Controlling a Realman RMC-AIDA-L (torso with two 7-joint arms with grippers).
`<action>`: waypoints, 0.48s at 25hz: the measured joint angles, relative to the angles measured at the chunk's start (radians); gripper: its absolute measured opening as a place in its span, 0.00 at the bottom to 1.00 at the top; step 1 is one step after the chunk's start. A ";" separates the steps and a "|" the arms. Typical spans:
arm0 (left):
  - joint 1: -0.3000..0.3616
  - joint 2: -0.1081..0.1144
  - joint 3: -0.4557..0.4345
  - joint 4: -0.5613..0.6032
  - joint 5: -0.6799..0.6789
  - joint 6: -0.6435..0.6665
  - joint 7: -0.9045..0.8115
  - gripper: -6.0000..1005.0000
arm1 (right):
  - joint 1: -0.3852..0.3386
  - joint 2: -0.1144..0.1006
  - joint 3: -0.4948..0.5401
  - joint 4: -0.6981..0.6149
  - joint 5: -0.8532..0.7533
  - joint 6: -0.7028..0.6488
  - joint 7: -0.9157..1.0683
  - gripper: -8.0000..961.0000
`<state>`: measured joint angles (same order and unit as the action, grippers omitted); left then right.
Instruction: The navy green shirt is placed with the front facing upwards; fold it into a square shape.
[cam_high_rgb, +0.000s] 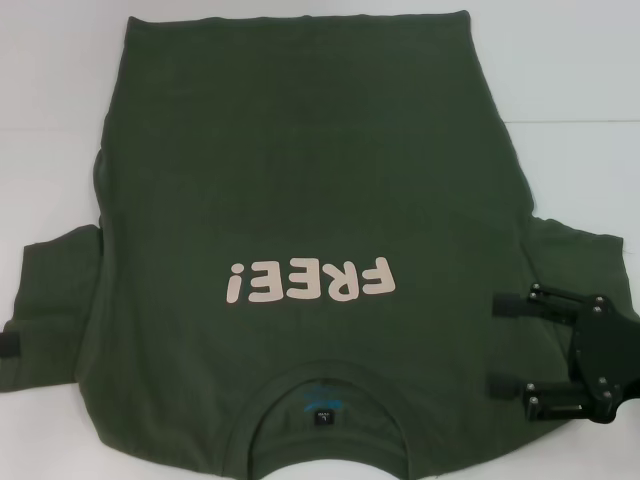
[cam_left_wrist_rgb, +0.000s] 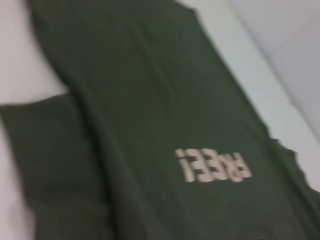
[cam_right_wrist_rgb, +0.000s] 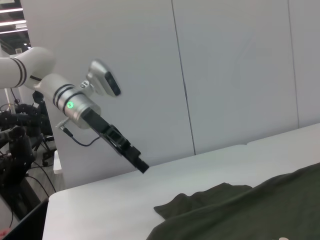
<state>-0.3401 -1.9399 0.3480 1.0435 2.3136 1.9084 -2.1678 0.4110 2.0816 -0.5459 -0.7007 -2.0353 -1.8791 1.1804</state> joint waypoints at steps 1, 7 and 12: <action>-0.003 0.000 0.001 -0.005 0.018 -0.014 -0.018 0.87 | 0.000 0.000 -0.001 0.000 0.000 0.002 -0.003 0.98; -0.041 -0.004 0.007 -0.030 0.094 -0.093 -0.109 0.87 | 0.004 0.000 -0.006 0.000 0.000 0.017 -0.009 0.98; -0.087 -0.003 0.017 -0.084 0.142 -0.195 -0.118 0.87 | 0.008 0.000 -0.007 0.001 0.000 0.024 -0.013 0.98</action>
<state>-0.4272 -1.9432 0.3650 0.9595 2.4553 1.7129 -2.2863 0.4190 2.0819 -0.5534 -0.6995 -2.0357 -1.8551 1.1673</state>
